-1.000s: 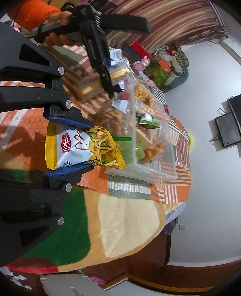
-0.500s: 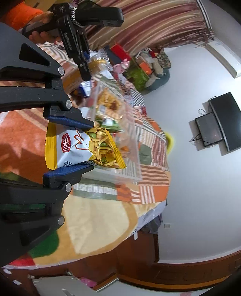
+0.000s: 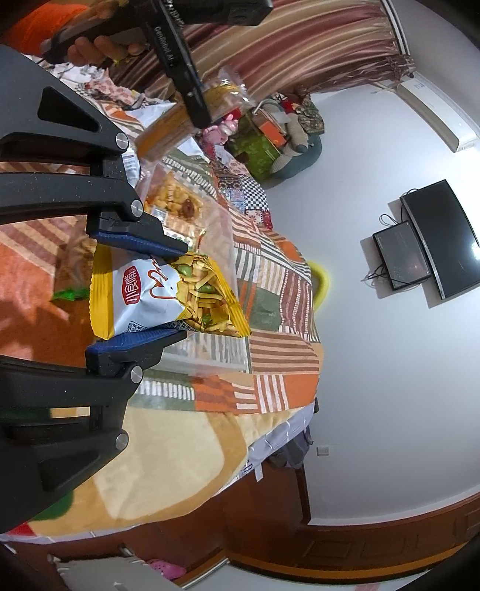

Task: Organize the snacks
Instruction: 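Lower the chip bag and bread pack into the clear box and release both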

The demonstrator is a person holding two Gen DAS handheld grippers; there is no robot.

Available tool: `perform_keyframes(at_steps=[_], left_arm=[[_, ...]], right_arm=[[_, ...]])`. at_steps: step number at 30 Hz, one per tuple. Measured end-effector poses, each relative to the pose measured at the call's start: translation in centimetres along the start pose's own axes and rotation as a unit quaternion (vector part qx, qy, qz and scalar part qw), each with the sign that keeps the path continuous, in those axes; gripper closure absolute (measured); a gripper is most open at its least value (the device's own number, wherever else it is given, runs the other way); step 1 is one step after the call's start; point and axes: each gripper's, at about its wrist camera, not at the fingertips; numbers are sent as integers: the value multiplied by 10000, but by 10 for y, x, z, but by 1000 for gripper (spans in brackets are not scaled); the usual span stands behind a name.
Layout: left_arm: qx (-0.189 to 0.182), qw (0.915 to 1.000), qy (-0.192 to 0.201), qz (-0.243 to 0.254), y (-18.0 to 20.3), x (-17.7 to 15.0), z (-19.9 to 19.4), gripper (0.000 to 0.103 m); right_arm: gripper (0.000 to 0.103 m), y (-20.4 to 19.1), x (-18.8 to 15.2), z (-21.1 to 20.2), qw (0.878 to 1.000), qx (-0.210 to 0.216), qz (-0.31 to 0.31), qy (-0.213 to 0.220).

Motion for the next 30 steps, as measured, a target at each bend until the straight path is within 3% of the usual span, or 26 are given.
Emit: perform_keyframes(at_steps=[9, 20, 30], left_arm=[[83, 9990, -411, -152, -16, 12, 59, 69], [194, 9972, -724, -35, -8, 8, 106, 69], [180, 9956, -917, -42, -11, -7, 107, 68]], right_arm=[[68, -1, 1, 28, 9998, 79, 84, -189], [68, 2, -12, 64, 9981, -127, 16, -603], [62, 3, -10, 61, 9970, -400, -165, -638]])
Point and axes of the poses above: each gripper's, at about its wrist camera, not at the fingertips, and z roughly the way its jaws point, y to its right, x to its top, and after that the axes turned 3 degrees about y, right-handed
